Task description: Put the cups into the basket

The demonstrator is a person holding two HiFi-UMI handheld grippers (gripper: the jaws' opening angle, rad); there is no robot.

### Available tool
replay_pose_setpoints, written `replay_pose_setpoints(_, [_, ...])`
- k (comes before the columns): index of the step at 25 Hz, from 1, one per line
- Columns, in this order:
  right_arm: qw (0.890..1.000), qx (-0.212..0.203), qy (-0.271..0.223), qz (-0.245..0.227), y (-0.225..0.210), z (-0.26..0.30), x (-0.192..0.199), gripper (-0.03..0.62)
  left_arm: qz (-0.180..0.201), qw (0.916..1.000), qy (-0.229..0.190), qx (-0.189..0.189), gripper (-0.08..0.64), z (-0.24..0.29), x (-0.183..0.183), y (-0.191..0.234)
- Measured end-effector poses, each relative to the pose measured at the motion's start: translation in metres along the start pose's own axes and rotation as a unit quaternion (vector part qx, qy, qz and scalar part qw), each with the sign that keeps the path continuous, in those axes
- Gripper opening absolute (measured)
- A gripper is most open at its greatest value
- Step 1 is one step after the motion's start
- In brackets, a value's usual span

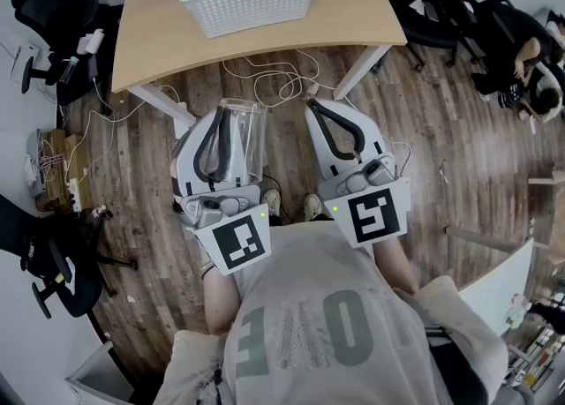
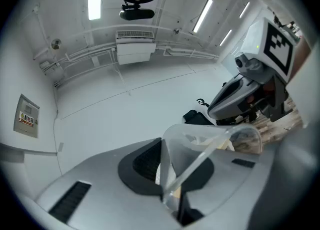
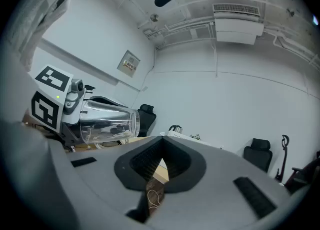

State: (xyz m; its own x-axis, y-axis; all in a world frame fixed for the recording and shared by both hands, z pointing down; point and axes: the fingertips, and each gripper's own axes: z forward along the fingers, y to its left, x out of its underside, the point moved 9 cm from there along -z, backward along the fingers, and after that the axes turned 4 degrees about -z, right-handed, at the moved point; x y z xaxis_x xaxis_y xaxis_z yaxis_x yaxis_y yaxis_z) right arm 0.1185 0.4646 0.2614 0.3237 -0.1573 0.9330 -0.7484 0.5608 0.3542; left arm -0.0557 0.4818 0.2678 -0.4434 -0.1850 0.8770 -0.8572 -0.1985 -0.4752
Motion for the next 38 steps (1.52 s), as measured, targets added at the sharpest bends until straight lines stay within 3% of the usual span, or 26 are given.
replay_pose_setpoints(12, [0.999, 0.051, 0.009, 0.000, 0.021, 0.026, -0.013, -0.002, -0.049, 0.9980, -0.039, -0.002, 0.037, 0.005, 0.024, 0.057])
replay_pose_setpoints(15, [0.999, 0.052, 0.006, 0.009, 0.021, 0.026, -0.011, -0.002, -0.073, 0.9966, -0.037, 0.000, 0.037, 0.011, 0.031, 0.065])
replay_pose_setpoints(24, [0.999, 0.042, -0.018, 0.021, -0.001, 0.055, 0.001, -0.002, -0.094, 0.9950, -0.032, -0.010, 0.037, 0.049, 0.060, 0.069])
replay_pose_setpoints(31, [0.997, 0.034, -0.061, 0.032, -0.055, 0.114, 0.013, -0.002, -0.088, 0.9953, -0.027, -0.030, 0.037, 0.128, 0.057, 0.084])
replay_pose_setpoints(38, [0.997, 0.002, -0.065, 0.028, -0.123, 0.190, 0.017, -0.002, -0.079, 0.9954, -0.022, -0.050, 0.037, 0.203, 0.057, 0.097])
